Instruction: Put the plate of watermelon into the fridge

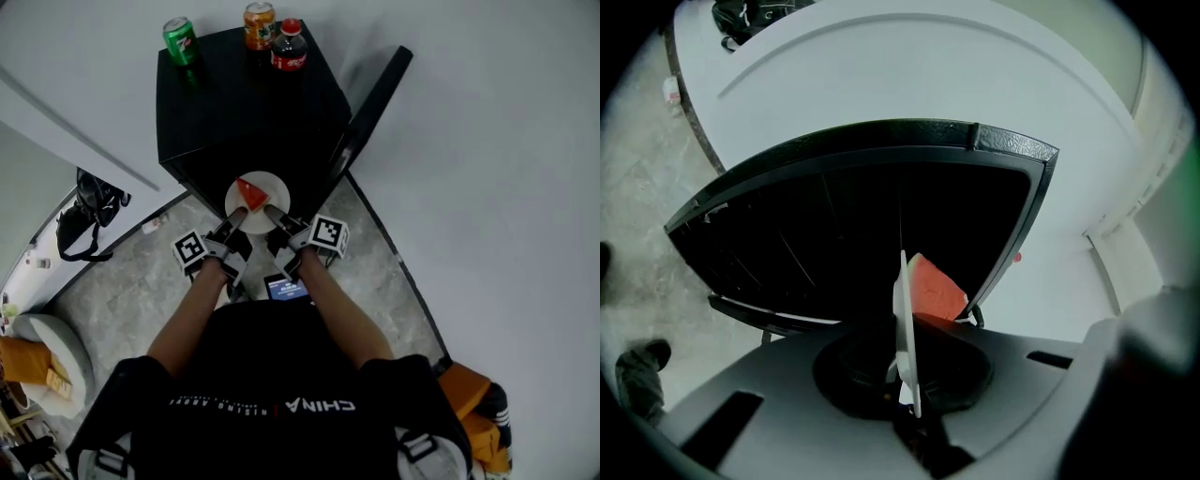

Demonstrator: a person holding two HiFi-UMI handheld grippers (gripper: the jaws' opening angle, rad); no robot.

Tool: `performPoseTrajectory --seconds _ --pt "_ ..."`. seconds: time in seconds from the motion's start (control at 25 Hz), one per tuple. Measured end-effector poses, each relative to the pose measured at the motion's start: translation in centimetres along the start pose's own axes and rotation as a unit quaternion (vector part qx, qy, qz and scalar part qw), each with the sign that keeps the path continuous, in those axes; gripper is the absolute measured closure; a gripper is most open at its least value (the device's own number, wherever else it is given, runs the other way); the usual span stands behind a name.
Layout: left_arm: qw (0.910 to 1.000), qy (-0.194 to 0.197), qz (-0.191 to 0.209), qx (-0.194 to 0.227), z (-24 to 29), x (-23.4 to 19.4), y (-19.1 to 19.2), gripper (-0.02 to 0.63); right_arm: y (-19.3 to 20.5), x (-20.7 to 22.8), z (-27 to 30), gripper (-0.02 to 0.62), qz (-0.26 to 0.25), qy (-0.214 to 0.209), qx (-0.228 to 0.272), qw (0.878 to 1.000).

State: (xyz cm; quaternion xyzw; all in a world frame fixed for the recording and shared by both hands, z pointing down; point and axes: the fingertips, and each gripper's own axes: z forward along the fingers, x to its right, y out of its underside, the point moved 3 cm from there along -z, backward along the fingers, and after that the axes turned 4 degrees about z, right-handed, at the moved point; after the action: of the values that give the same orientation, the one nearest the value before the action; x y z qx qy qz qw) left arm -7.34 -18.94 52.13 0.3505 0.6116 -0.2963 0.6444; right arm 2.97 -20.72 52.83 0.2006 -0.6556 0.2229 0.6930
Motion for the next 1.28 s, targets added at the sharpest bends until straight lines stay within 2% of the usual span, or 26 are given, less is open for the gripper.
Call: performPoseTrajectory --seconds 0.36,0.48,0.88,1.0,1.28 --pt "0.9995 -0.007 -0.026 0.018 0.3 -0.4 -1.5 0.577 -0.6 -0.1 1.5 0.569 -0.019 0.009 0.005 1.0" --pt "0.9994 -0.006 -0.026 0.024 0.4 -0.5 -1.6 0.577 -0.6 -0.1 1.6 0.569 -0.009 0.008 0.007 1.0" --pt "0.9998 -0.016 -0.007 0.011 1.1 -1.2 -1.8 0.577 -1.0 0.9 0.7 0.568 -0.001 0.01 0.005 1.0" --pt "0.9999 -0.013 -0.002 0.008 1.5 -1.4 -1.6 0.577 -1.2 1.3 0.5 0.568 0.021 0.002 0.014 1.0" --pt "0.9989 -0.027 0.039 0.004 2.6 -2.4 -1.9 0.569 -2.0 3.1 0.7 0.568 0.046 0.016 0.039 0.998"
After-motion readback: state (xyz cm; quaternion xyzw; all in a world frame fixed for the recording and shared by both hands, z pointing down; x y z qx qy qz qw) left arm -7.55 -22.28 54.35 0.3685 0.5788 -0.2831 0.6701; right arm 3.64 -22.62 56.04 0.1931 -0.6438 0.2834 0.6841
